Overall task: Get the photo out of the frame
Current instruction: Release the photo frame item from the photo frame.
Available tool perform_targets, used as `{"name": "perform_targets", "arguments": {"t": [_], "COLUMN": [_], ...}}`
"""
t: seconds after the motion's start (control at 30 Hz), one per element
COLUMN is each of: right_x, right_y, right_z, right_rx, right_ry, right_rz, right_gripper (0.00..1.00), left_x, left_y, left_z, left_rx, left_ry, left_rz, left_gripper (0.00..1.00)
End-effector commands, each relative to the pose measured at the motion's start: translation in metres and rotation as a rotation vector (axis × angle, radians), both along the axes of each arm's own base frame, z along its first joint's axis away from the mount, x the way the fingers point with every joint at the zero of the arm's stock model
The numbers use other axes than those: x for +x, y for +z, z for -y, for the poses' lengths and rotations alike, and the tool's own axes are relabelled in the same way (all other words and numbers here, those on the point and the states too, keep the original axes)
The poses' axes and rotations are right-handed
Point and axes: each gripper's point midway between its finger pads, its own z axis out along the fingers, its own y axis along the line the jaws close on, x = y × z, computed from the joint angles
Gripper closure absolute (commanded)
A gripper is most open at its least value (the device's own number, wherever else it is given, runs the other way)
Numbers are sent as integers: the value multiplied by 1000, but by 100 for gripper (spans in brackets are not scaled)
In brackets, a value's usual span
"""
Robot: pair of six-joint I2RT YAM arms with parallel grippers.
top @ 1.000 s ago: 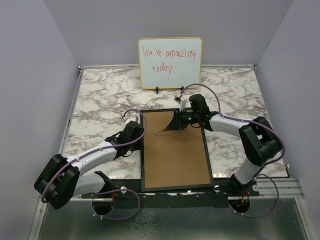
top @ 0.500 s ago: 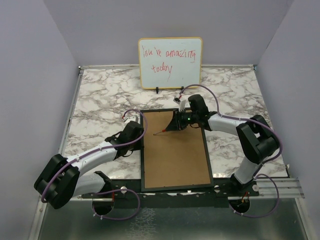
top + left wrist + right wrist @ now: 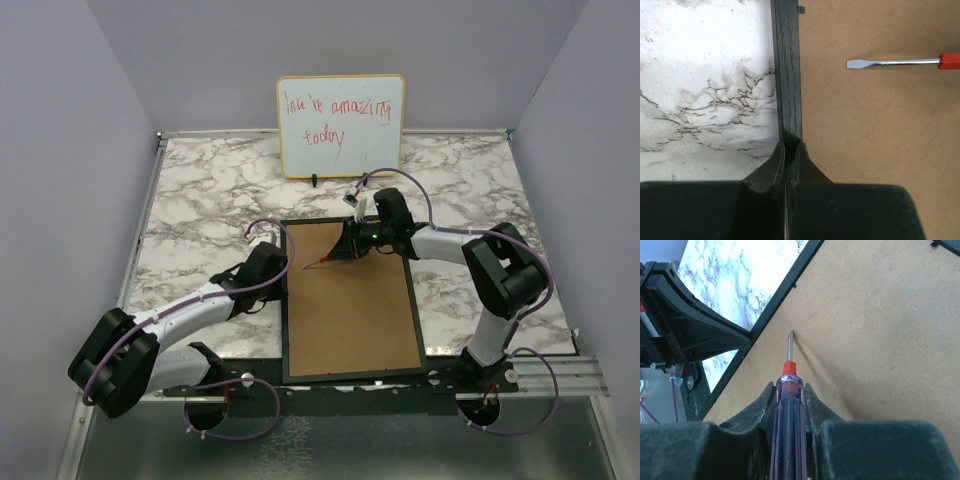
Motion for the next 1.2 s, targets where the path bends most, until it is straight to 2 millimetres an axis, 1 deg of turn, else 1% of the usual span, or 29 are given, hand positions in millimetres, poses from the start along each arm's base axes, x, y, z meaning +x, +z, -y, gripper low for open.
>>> {"name": "perform_targets", "arguments": {"t": [0.0,0.2,0.47,0.6,0.87,1.17], "right_x": [3,9,35,43,36,32], "right_y": [-15,-21,-27,-31,-44,-46], "right_z": [0,-9,-18,-20,-20,-24], "right_rx": [7,39,34,39,28,47], "right_ry": [2,3,-50,-49,-19,31], "right_rz": [-1,-22,-9,-16,-50,-69], "right_gripper": [99,99,99,99,99,99], "left_x": [-38,-38,-37,-37,-37,-37], "left_y": [-26,-27,-27,-26,-26,-25], "left_z": [-13,-13,-13,-13,-12,-12], "left_rx": [69,71,77,71,74,73], "left_ry": [-54,-54,-56,-54,-61,-61], "left_rz": [-140,-143,-145,-140,-139,-137], "left_gripper": [100,100,100,100,100,100]}}
